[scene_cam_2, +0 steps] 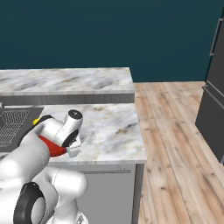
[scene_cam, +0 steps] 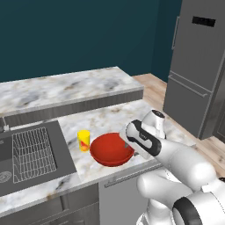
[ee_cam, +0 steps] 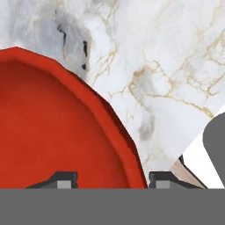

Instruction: Pick the cup and bowl from the counter and place them on the counter next to the sink.

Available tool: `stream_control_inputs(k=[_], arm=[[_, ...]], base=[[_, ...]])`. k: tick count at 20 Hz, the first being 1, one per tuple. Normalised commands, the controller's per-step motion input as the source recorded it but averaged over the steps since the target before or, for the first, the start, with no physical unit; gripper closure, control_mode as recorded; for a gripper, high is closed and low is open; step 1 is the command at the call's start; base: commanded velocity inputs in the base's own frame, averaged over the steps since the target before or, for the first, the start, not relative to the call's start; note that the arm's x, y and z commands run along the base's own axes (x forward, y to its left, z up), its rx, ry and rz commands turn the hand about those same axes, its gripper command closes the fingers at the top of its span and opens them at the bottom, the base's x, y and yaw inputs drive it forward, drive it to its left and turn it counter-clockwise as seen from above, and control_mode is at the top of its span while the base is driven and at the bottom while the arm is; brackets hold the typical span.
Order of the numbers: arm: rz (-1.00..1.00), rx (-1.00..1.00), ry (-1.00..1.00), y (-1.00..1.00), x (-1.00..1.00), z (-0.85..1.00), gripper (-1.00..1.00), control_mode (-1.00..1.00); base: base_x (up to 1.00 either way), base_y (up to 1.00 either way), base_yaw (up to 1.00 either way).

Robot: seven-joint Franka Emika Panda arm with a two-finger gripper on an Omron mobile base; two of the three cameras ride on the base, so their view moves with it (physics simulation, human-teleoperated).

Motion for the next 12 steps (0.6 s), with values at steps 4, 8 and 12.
stream_control_inputs(k=[4,8,12], arm=[[0.00,0.00,0.00,0.00,0.00,0.00,-1.00,-1.00],[0.00,0.00,0.00,-0.05,-0.01,0.06,-1.00,-1.00],[-0.02,0.00,0.00,-0.26,-0.23,0.22,-1.00,-1.00]], base=[[0.00,0.00,0.00],[0.00,0.00,0.00],[0.00,0.00,0.00]])
